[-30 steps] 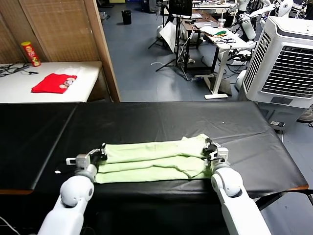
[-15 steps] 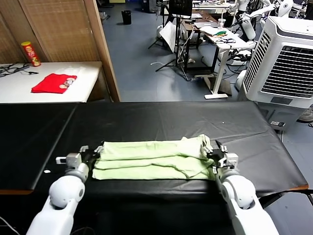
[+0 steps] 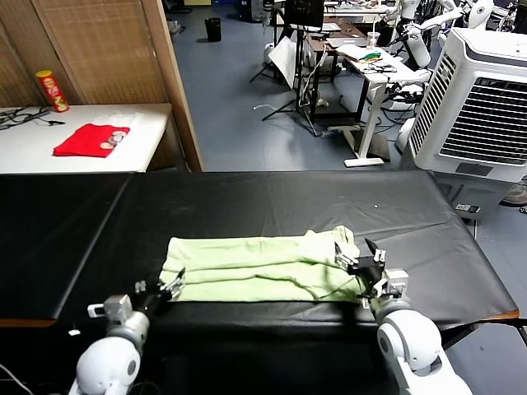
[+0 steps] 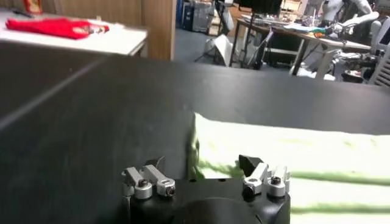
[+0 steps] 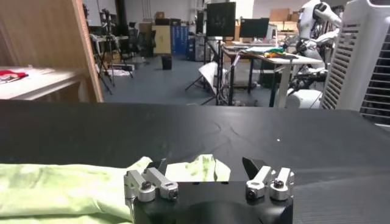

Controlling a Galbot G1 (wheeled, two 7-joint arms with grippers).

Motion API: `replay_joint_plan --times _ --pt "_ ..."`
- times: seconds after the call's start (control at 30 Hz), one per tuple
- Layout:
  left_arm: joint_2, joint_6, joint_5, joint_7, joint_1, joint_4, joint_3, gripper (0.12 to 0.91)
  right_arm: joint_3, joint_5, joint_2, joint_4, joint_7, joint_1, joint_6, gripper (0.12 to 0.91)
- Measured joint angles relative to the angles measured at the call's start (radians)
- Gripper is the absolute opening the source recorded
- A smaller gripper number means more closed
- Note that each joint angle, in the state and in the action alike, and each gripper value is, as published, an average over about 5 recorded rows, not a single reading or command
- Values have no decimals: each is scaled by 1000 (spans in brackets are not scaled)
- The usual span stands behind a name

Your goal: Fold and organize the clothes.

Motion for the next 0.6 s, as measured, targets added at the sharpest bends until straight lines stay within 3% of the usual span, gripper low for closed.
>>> replay_joint_plan --times 0.17,0.27,0.43,0.6 --pt "-27 -8 39 0 -6 6 11 315 -2 -17 10 0 -6 -2 6 798" --pt "-38 -7 56 -1 -17 10 18 176 -2 -28 16 2 -11 -6 9 798" --pt "-34 -21 121 -4 -33 25 17 157 3 -33 17 9 -12 -14 11 798" --pt "21 -59 229 -5 -23 30 -15 151 4 -34 19 8 -12 -17 12 798"
